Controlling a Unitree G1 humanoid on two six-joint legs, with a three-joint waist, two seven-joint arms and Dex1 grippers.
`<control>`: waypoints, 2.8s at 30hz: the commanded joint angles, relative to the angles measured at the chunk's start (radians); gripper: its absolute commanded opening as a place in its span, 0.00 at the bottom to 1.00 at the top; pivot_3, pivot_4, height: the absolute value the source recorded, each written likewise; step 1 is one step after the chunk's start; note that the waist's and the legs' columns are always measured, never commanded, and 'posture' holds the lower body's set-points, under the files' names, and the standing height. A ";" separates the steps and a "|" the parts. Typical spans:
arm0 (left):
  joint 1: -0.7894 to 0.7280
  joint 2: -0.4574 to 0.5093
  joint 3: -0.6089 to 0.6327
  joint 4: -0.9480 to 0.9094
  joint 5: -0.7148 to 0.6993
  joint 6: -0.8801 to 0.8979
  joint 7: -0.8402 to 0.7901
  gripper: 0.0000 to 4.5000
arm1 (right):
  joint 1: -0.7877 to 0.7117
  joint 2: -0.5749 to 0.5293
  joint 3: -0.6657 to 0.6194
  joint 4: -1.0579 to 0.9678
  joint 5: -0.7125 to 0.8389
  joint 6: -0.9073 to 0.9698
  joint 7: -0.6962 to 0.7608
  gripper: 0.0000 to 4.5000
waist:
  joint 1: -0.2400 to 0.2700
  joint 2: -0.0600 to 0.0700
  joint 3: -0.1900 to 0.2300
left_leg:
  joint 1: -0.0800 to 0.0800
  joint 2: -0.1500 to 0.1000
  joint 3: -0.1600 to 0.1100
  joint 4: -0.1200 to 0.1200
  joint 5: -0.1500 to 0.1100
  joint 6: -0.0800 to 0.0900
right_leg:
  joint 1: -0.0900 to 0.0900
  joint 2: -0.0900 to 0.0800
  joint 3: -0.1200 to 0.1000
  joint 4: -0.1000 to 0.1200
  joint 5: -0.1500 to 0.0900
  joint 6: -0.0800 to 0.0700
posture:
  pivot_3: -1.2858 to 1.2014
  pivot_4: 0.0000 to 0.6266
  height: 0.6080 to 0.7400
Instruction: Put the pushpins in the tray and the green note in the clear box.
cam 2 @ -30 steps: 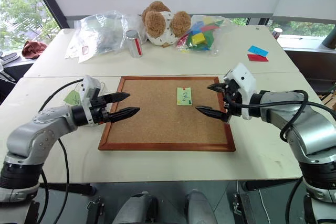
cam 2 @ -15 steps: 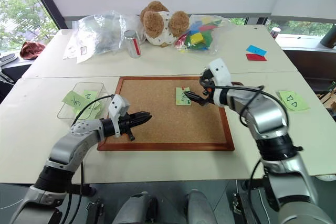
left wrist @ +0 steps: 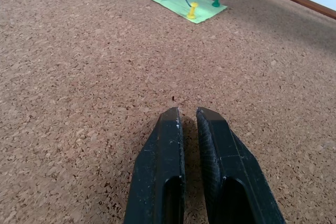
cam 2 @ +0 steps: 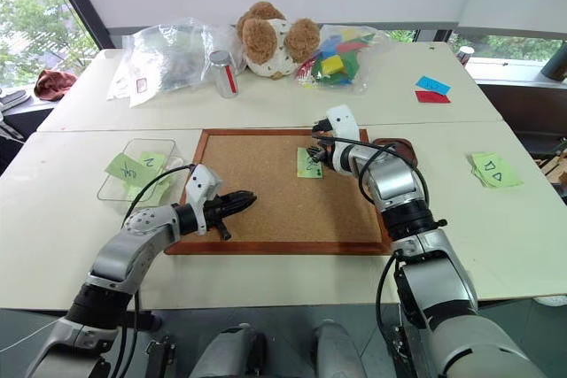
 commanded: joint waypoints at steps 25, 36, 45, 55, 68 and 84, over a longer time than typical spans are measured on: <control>0.045 0.027 0.027 -0.039 0.014 0.035 0.016 0.10 | -0.085 0.062 -0.048 0.133 -0.056 -0.144 0.061 0.01 | -0.004 0.000 0.000 | 0.001 0.000 0.000 -0.001 0.000 -0.001 | 0.000 0.000 0.000 0.000 0.000 0.000 | 0.52 0.24 1.00; 0.056 0.017 -0.004 -0.011 0.027 0.055 0.015 0.10 | -0.060 0.003 -0.150 -0.179 0.005 0.072 0.034 0.01 | -0.003 0.001 -0.001 | 0.001 0.000 0.000 -0.001 0.000 0.000 | 0.000 0.000 0.000 0.000 0.000 0.000 | 0.52 0.24 1.00; 0.053 0.009 -0.007 -0.008 0.027 0.055 0.015 0.10 | -0.008 -0.136 -0.278 -0.133 -0.018 0.061 -0.059 0.01 | 0.002 0.001 -0.001 | 0.001 0.000 0.000 -0.002 0.000 0.000 | 0.000 0.000 0.000 0.000 0.000 0.000 | 0.52 0.24 1.00; 0.037 0.003 -0.008 0.009 0.032 0.047 0.006 0.10 | 0.031 -0.223 -0.310 0.157 -0.031 -0.059 -0.039 0.01 | 0.000 0.001 -0.002 | 0.009 0.000 0.004 -0.002 -0.004 0.007 | 0.007 0.000 0.004 0.001 0.000 0.000 | 0.52 0.24 1.00; 0.030 0.003 0.007 0.014 0.036 0.048 0.006 0.10 | 0.012 -0.206 -0.276 0.272 -0.047 -0.112 -0.024 0.54 | 0.002 0.001 -0.002 | 0.014 0.001 0.004 -0.003 -0.005 0.008 | 0.012 0.000 0.004 -0.001 0.000 0.000 | 0.52 0.24 1.00; 0.035 0.008 0.014 0.008 0.032 0.049 0.005 0.10 | 0.075 -0.234 -0.242 -0.162 0.091 0.111 0.160 0.97 | 0.003 0.001 -0.002 | 0.014 0.001 0.004 -0.003 -0.005 0.008 | 0.012 0.000 0.004 -0.001 0.000 0.000 | 0.52 0.24 1.00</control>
